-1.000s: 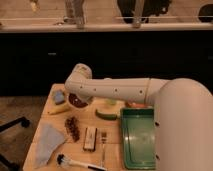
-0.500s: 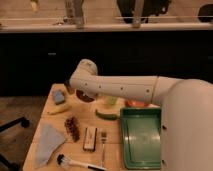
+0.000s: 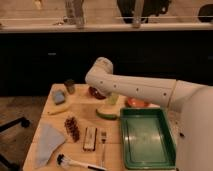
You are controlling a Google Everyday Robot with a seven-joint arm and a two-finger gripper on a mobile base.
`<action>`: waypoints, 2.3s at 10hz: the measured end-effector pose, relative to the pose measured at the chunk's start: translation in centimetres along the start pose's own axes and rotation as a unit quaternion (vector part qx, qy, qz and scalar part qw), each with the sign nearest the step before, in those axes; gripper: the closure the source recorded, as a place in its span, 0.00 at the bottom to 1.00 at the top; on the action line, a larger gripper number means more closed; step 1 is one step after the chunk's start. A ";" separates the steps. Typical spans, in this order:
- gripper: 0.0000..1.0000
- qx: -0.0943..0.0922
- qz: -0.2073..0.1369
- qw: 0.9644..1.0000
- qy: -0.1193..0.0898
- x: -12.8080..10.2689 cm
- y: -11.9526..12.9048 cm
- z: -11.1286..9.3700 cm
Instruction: Stack bowls on top of each other
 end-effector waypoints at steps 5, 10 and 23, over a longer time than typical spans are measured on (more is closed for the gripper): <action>1.00 -0.007 0.064 0.998 -0.004 3.0 3.5 1.1; 1.00 -0.007 0.065 0.998 -0.004 3.0 3.5 1.1; 1.00 -0.026 0.150 0.987 0.047 9.4 6.3 1.8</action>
